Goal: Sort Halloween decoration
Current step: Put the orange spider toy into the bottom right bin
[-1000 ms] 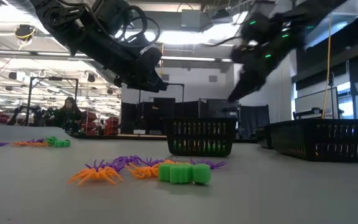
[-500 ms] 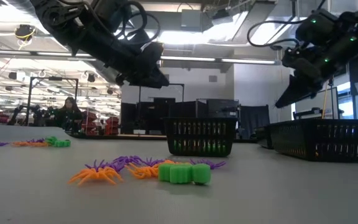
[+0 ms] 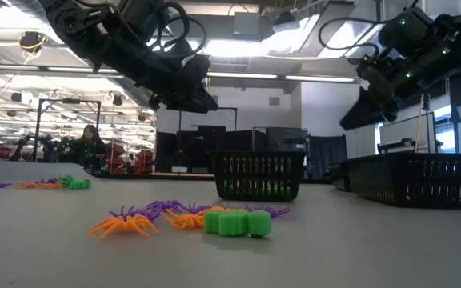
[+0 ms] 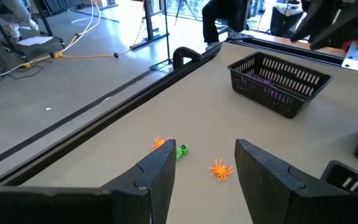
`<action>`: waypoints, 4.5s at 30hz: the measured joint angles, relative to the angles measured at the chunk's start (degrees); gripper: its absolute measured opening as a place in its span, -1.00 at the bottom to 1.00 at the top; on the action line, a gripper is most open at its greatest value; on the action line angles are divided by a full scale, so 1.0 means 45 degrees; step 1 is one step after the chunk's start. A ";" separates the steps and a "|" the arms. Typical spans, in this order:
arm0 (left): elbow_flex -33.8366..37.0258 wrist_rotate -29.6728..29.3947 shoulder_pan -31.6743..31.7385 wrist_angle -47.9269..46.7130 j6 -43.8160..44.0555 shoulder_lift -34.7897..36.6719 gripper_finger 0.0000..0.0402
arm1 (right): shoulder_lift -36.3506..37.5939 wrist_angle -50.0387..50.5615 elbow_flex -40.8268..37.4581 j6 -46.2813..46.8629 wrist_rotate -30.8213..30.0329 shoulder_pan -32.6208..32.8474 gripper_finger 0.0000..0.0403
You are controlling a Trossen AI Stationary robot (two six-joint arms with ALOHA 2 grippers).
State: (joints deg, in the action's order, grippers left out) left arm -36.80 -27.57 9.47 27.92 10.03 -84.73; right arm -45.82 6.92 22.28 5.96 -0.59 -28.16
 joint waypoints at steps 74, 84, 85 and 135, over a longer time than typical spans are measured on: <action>0.0000 0.0010 -0.0010 -0.0738 0.0022 0.0000 -0.22 | -1.0454 0.2888 0.7442 -0.2419 -0.0498 0.2742 -0.96; 0.0000 0.0029 0.0000 -0.0465 0.0074 0.0000 -0.22 | -1.1863 -0.1100 0.6353 -0.2506 0.0085 0.1683 -0.79; 0.0000 0.0032 0.0008 -0.0437 0.0064 0.0000 -0.22 | -1.2090 -0.1370 0.6353 -0.2502 0.0387 0.1474 -0.76; 0.0000 0.0046 -0.0010 -0.0976 0.0094 0.0000 -0.22 | -0.5361 0.7021 0.6339 0.0184 -0.1846 0.5658 -1.00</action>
State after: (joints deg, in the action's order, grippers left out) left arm -36.80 -27.37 9.43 23.53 10.46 -84.73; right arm -69.95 38.51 50.81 6.78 -8.90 -2.70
